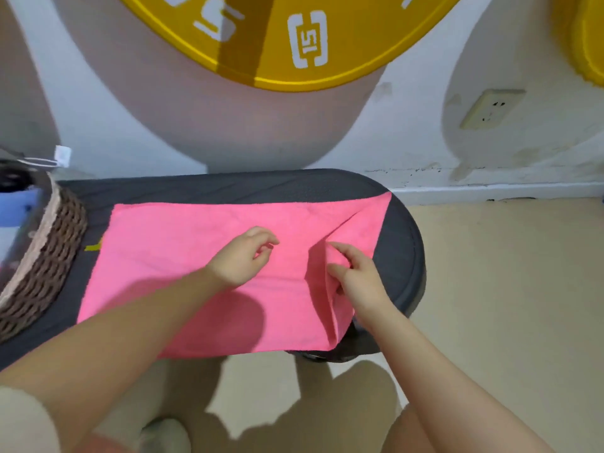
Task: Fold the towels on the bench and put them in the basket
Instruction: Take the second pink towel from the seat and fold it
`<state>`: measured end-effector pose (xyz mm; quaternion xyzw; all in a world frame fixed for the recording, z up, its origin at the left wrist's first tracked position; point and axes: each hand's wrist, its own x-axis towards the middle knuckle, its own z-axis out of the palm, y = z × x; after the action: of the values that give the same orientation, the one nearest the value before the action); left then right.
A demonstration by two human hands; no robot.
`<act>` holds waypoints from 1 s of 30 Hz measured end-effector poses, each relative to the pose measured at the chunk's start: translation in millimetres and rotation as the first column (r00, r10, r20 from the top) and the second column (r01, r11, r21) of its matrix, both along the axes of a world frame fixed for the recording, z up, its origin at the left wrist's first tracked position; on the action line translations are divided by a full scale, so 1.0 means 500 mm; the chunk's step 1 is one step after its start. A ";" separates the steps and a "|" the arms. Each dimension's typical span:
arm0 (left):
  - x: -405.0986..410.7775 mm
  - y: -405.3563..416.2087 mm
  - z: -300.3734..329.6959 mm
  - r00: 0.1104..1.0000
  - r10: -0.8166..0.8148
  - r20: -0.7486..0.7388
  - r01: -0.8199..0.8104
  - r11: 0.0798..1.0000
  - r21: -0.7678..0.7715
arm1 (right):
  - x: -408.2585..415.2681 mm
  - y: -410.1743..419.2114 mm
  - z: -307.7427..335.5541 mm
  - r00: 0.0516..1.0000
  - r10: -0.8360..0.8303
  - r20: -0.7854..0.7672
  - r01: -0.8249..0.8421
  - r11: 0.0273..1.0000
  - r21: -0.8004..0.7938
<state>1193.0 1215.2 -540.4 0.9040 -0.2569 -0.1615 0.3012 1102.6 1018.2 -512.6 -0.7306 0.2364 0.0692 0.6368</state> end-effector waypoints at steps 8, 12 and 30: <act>-0.103 0.319 0.015 0.868 0.497 -0.001 -0.495 0.864 0.088 | 0.070 0.333 0.023 0.897 0.405 0.177 -0.423 0.903 0.078; -0.187 0.435 -0.006 0.624 0.778 0.076 -0.767 0.591 0.249 | 0.069 0.476 -0.006 0.787 0.576 0.221 -0.563 0.817 -0.124; -0.229 0.393 -0.024 0.159 0.894 -0.419 -0.943 0.263 0.204 | 0.045 0.494 -0.080 0.860 0.484 0.160 -0.471 0.875 -0.114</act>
<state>1078.6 1411.5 -552.6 0.7885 0.4136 -0.1386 0.4337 1125.1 1265.2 -552.5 -0.7917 -0.0094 0.1490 0.5924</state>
